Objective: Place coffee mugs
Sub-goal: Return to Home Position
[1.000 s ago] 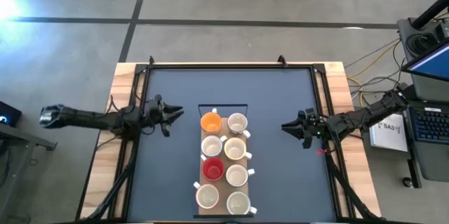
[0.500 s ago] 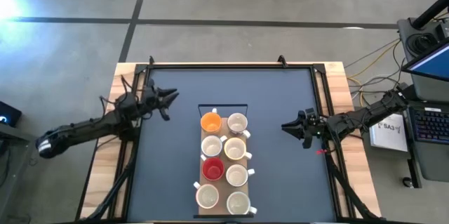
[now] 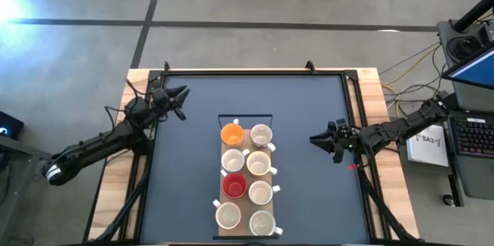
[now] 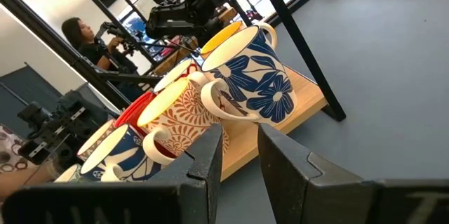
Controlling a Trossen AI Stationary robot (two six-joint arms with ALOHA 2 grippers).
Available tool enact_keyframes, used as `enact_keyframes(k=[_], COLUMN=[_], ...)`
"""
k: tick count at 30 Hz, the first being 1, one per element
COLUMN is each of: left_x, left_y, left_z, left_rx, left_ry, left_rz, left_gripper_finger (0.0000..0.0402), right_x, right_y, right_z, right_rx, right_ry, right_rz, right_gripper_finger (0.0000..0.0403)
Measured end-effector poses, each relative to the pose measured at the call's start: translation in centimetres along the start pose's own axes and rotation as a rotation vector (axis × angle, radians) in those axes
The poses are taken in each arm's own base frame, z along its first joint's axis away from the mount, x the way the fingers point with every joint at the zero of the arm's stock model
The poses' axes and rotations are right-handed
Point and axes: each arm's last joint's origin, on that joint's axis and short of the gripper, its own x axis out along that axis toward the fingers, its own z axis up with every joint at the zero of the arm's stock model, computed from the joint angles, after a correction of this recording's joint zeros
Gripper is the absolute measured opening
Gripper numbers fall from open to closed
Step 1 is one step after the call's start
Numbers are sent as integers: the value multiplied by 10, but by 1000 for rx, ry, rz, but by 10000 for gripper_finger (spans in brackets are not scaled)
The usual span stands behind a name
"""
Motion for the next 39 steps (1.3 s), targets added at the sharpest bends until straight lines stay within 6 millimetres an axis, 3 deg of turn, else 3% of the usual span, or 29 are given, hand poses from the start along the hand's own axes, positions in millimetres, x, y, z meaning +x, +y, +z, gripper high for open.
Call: enact_keyframes(k=[9,39], left_x=[0,0], left_y=[4,4], left_z=[0,0], left_rx=[36,34], left_ry=[3,3], left_rz=[124,126], left_gripper_finger=[77,77], right_x=[0,0], right_y=[0,0], right_z=[0,0], right_rx=[0,0], right_ry=[0,0], right_rz=[0,0], right_gripper_finger=[82,82])
